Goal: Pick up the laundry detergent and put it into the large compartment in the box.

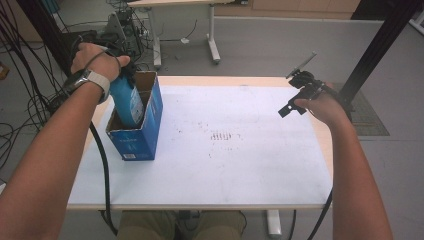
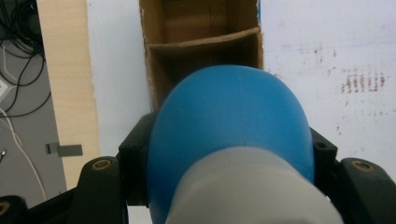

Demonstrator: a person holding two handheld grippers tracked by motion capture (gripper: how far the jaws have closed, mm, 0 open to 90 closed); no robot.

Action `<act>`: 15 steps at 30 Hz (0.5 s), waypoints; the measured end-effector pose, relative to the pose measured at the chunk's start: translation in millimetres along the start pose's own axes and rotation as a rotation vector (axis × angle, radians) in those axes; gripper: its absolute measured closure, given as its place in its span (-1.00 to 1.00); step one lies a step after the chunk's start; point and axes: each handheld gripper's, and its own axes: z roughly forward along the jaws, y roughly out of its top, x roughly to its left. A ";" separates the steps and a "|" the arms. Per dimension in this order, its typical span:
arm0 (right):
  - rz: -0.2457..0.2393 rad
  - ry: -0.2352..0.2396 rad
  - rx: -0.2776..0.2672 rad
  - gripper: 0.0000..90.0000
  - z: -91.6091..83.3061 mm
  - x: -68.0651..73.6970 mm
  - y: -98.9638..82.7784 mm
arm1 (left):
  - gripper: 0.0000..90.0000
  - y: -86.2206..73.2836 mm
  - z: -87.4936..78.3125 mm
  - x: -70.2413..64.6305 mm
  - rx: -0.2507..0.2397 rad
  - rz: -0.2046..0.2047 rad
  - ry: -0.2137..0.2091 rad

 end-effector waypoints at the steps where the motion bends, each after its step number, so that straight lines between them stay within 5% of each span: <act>1: 0.000 0.001 0.000 -0.79 0.6 -0.2 -0.1 | -0.16 0.0 2.6 -0.2 0.001 0.001 0.001; 15: 0.007 0.004 0.006 -0.79 4.3 -1.8 -1.7 | -0.16 2.1 28.8 3.2 0.022 0.016 -0.010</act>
